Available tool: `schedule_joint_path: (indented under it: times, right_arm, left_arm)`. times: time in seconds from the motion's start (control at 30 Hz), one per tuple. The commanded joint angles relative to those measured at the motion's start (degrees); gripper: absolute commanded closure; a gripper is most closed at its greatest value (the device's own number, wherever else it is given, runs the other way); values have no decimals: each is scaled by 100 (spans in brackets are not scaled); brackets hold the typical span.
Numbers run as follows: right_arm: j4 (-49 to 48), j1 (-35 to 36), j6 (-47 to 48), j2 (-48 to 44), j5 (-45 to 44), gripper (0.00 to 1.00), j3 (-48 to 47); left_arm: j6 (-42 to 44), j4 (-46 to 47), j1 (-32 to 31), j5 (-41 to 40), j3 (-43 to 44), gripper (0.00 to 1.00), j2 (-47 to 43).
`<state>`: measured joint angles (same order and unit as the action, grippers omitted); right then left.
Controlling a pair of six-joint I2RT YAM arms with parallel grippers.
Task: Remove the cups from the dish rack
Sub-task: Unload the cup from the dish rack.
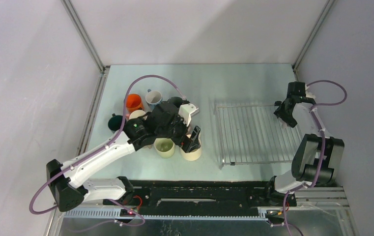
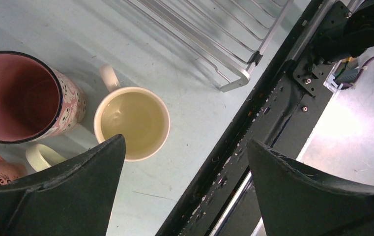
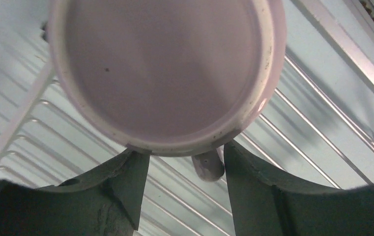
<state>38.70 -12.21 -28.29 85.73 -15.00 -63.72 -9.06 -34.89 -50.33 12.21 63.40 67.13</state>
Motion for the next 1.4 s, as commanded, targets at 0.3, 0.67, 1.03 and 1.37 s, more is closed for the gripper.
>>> schedule_joint_path:
  times: [0.3, 0.67, 1.03, 1.37]
  right_arm:
    - [-287, 121, 226, 497, -536, 49, 147]
    - [-327, 414, 309, 372, -1162, 100, 147]
    - [25, 696, 175, -746, -1104, 100, 69]
    - [387, 942, 183, -1504, -555, 100, -190]
  left_arm:
    - [-70, 156, 29, 19, -185, 0, -8]
    - [-123, 194, 27, -23, -191, 0, -8]
    - [-960, 728, 379, 253, -325, 0, -236]
    - [-1697, 1136, 977, 416, -457, 0, -597]
